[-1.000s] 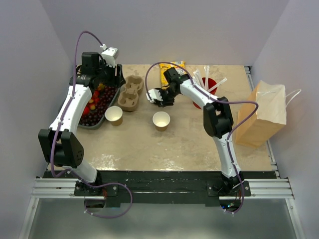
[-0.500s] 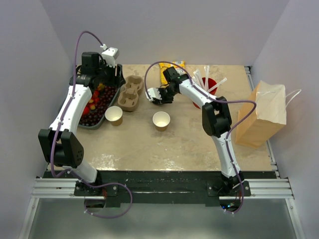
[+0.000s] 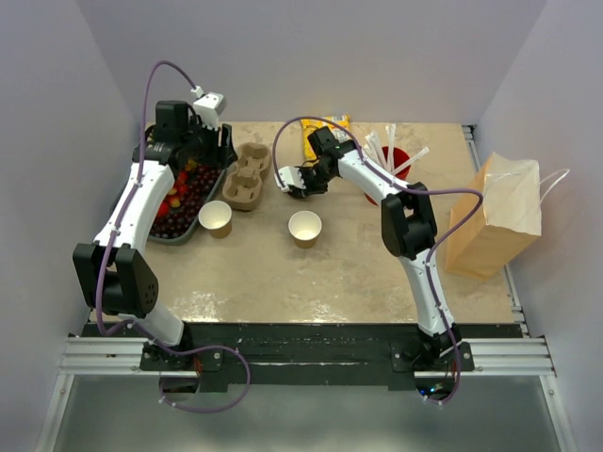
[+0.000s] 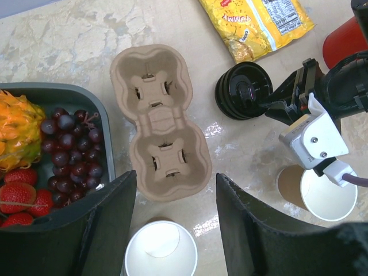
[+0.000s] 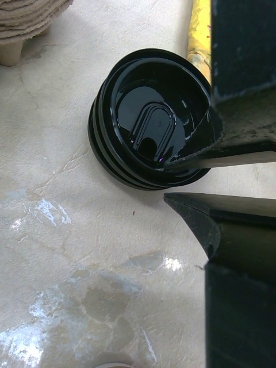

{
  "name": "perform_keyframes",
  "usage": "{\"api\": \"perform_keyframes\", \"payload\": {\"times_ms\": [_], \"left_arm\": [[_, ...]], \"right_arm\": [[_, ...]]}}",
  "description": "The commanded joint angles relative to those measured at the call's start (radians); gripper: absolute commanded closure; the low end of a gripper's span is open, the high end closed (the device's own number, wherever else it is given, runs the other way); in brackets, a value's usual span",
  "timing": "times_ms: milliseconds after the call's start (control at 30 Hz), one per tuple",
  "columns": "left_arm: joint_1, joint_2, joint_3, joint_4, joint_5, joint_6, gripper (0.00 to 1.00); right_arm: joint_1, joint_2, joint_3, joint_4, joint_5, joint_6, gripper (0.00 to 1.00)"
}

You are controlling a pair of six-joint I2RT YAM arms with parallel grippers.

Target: Pack the takeout coffee

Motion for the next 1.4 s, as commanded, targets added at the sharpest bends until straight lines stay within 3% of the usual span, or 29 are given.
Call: {"api": "perform_keyframes", "payload": {"times_ms": [0, 533, 833, 1100, 1267, 1367], "left_arm": [[0.002, -0.025, -0.01, 0.03, 0.022, 0.004, 0.38], [0.004, -0.028, -0.015, 0.035, 0.028, 0.005, 0.38], [0.002, -0.043, -0.044, 0.033, 0.031, 0.049, 0.39], [0.002, -0.181, -0.232, 0.125, 0.166, 0.27, 0.39], [-0.022, -0.305, -0.373, 0.153, 0.221, 0.598, 0.34], [-0.09, -0.363, -0.459, 0.213, 0.21, 0.804, 0.32]], "right_arm": [[0.006, -0.024, 0.033, -0.015, 0.005, 0.001, 0.74], [0.009, -0.052, 0.04, -0.013, 0.001, 0.018, 0.89], [0.009, -0.123, 0.052, -0.01, -0.047, 0.111, 0.92], [0.006, -0.175, 0.07, -0.009, -0.119, 0.28, 0.95], [-0.022, -0.215, 0.132, -0.046, -0.281, 0.592, 0.99], [-0.033, -0.254, 0.13, -0.087, -0.382, 0.685, 1.0]]}}
